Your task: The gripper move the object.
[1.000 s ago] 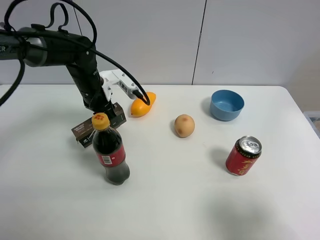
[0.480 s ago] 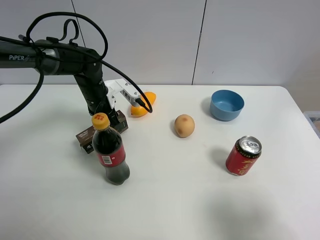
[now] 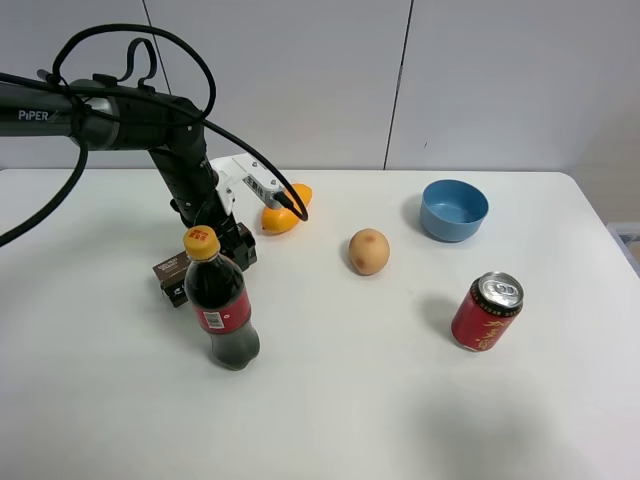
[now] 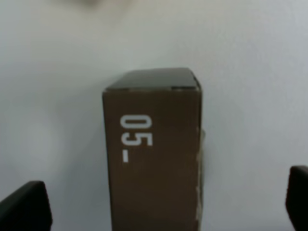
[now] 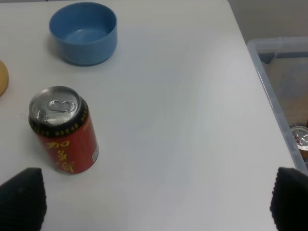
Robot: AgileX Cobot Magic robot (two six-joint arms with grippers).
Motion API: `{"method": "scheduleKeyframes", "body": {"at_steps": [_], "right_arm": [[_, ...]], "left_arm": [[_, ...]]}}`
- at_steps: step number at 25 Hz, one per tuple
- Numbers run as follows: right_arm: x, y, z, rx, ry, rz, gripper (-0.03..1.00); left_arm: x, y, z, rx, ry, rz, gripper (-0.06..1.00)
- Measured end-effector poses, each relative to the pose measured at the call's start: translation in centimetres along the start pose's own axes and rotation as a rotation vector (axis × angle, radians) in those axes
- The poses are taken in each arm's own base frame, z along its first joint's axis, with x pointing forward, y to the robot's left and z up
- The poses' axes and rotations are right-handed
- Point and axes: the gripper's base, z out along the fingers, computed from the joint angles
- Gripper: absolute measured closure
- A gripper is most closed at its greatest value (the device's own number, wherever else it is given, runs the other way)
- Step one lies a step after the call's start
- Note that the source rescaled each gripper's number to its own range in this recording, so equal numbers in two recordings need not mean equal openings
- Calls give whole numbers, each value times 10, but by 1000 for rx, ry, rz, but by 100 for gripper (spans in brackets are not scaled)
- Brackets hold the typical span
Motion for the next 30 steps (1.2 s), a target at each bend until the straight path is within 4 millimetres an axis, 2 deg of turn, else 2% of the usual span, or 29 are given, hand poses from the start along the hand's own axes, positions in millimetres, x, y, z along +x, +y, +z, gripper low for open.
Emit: {"method": "scheduleKeyframes", "body": {"at_steps": [3,6,10,12,17,23,26,30], "right_arm": [[0,0,0,0,0,0,-3],[0,0,0,0,0,0,-3],[0,0,0,0,0,0,-3],[0,0,0,0,0,0,-3],[0,0,0,0,0,0,-3],[0,0,0,0,0,0,-3],[0,0,0,0,0,0,-3],[0,0,0,0,0,0,-3]], "left_arm": [[-1,0,-4,3,-12,-29,-5],[-4,0,-21,-4,-52,-85,-6],[-7,2,-73,-54,-173,-180,-6],[-2,9,-104,-103,-241,-228,-6],[35,51,-163,-229,-332,-374,-6],[91,82,-220,-402,-331,-474,-6],[116,86,-249,-465,-345,-546,-6],[140,69,-292,-525,-439,-632,-6]]}}
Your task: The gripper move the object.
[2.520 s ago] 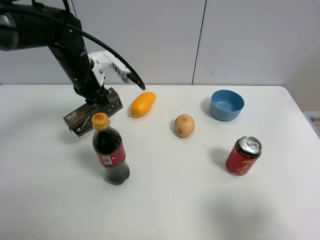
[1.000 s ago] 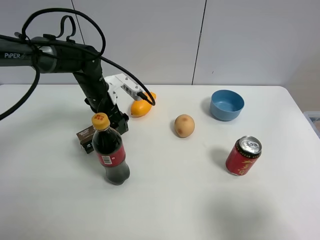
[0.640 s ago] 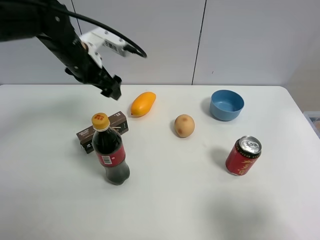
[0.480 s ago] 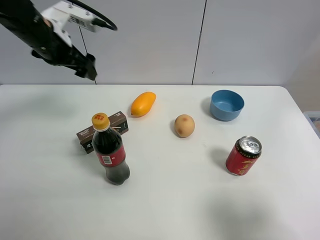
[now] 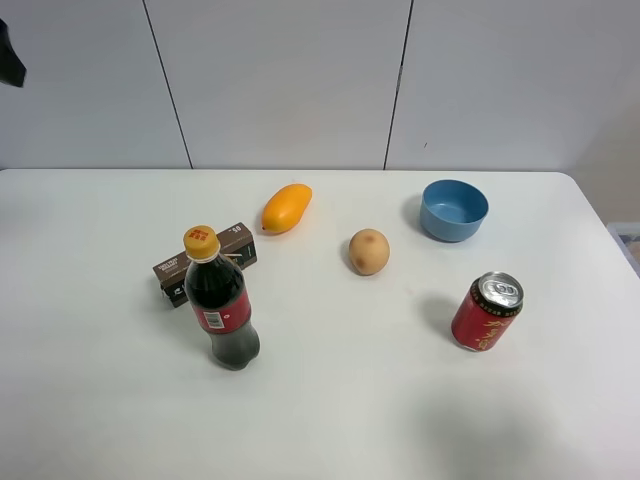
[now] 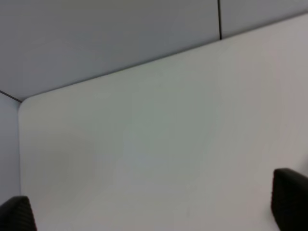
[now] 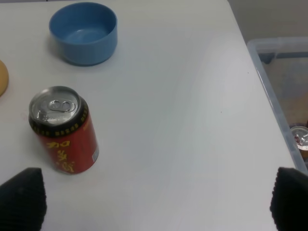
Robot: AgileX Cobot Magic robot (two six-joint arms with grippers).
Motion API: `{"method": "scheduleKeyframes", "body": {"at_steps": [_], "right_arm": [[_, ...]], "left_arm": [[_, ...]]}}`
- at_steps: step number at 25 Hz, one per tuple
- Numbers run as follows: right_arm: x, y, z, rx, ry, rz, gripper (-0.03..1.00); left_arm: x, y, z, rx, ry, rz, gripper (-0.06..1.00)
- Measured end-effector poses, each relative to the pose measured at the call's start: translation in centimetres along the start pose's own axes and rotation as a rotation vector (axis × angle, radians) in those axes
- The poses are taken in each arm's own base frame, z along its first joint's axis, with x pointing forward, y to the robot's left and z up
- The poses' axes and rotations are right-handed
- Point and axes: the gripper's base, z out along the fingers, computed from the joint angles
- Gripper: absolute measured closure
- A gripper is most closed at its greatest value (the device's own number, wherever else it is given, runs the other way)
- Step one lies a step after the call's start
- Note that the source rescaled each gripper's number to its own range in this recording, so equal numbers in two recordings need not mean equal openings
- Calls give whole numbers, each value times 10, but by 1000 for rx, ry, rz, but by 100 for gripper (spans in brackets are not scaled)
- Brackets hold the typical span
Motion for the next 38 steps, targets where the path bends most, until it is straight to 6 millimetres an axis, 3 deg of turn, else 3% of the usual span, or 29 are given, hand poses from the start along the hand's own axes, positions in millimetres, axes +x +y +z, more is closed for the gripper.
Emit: {"method": "scheduleKeyframes", "body": {"at_steps": [5,9,13,18,22,29,32,38], "right_arm": [[0,0,0,0,0,0,-3],[0,0,0,0,0,0,-3],[0,0,0,0,0,0,-3],[0,0,0,0,0,0,-3],[0,0,0,0,0,0,-3],[0,0,0,0,0,0,-3],[0,0,0,0,0,0,-3],[0,0,0,0,0,0,-3]], "left_arm": [[15,6,-60,-29,-108,-125,-6],[43,4,-97,-50,-180,-163,-6],[84,-2,-125,-59,-243,-190,-6],[152,-15,-154,-54,-334,-263,-6],[201,-25,-166,-51,-419,-293,-6],[257,-44,-167,14,-490,-341,-6],[270,-47,-164,16,-465,-345,-6],[278,-49,-153,3,-381,-303,-6]]}}
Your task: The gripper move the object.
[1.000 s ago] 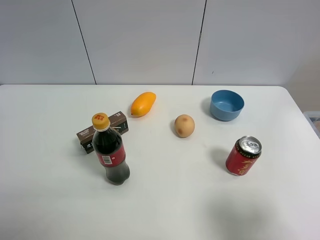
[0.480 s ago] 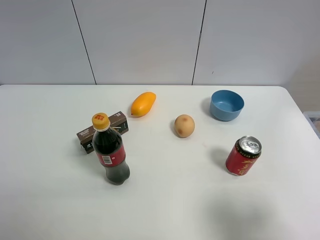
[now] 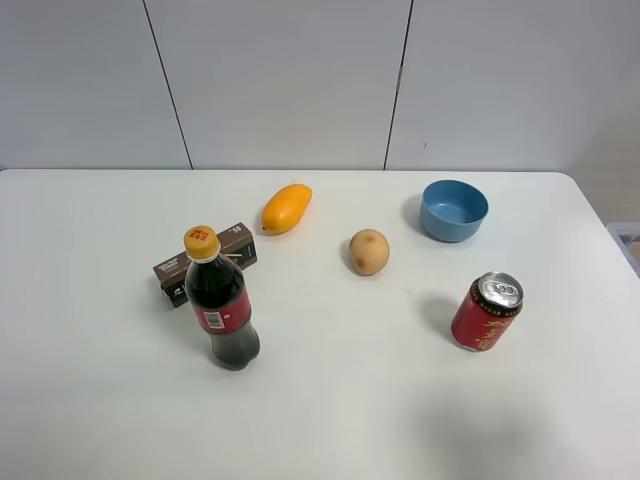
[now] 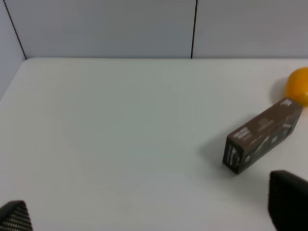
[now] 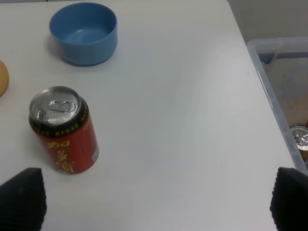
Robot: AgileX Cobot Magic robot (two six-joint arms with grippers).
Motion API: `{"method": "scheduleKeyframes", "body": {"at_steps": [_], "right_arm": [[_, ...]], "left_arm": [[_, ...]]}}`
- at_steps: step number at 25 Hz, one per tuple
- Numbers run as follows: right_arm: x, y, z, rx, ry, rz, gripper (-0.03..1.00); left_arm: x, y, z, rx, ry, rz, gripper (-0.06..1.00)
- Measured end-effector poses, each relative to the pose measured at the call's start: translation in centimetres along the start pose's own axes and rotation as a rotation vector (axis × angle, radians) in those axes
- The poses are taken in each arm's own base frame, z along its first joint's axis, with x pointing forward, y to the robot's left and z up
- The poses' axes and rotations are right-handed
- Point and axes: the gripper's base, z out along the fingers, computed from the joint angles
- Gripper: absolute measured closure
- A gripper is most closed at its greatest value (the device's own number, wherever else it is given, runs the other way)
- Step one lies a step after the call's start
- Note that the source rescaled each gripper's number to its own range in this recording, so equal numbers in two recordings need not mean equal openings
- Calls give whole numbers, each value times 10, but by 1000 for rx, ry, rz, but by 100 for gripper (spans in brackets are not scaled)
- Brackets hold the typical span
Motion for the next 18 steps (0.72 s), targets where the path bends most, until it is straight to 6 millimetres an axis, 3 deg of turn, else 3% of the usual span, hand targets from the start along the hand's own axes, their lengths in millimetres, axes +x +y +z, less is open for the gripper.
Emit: {"method": "scheduleKeyframes", "body": {"at_steps": [6,18], "right_arm": [[0,0,0,0,0,0,-3],[0,0,0,0,0,0,-3]], "left_arm": [[16,0,14,-3,87,35,-6],[17,0,14,-4,95,35,-6]]}}
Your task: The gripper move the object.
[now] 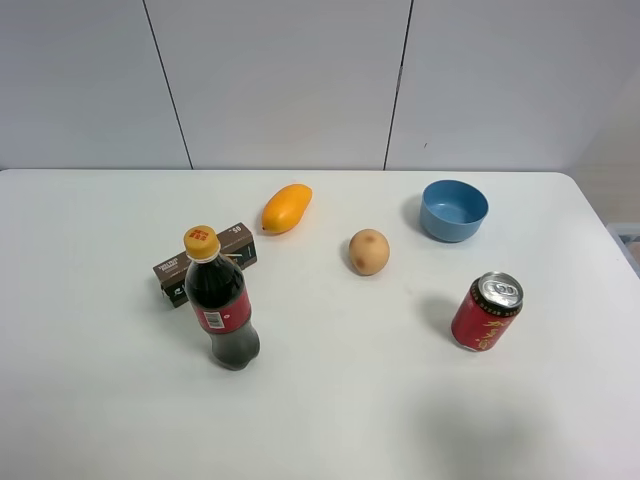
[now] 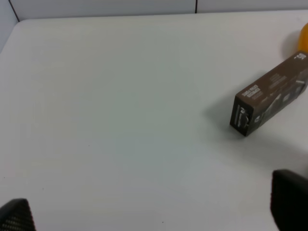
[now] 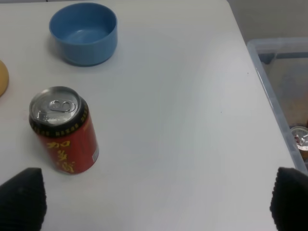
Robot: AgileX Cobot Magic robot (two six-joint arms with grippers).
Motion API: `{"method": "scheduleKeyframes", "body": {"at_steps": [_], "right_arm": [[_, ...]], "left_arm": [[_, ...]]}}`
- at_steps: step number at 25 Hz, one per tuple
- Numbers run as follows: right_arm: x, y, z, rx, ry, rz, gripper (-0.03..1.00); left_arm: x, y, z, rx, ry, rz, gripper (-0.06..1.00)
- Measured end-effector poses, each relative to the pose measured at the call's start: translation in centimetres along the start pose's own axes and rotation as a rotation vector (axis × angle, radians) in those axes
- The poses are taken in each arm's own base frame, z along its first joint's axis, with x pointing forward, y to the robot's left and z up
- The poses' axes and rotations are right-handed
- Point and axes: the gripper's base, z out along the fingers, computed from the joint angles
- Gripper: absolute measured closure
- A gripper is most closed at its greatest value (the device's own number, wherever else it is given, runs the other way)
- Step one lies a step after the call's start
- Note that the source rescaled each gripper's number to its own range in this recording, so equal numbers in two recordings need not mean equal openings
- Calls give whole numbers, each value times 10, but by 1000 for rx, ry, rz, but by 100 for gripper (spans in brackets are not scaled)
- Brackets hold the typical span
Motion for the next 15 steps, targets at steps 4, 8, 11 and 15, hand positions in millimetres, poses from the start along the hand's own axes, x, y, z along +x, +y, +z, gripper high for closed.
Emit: {"method": "scheduleKeyframes", "body": {"at_steps": [4,8,11,15], "right_arm": [[0,0,0,0,0,0,-3],[0,0,0,0,0,0,-3],[0,0,0,0,0,0,-3],[0,0,0,0,0,0,-3]], "left_arm": [[0,0,0,0,0,0,-6],[0,0,0,0,0,0,-6],[0,0,0,0,0,0,-6],[0,0,0,0,0,1,-6]]}}
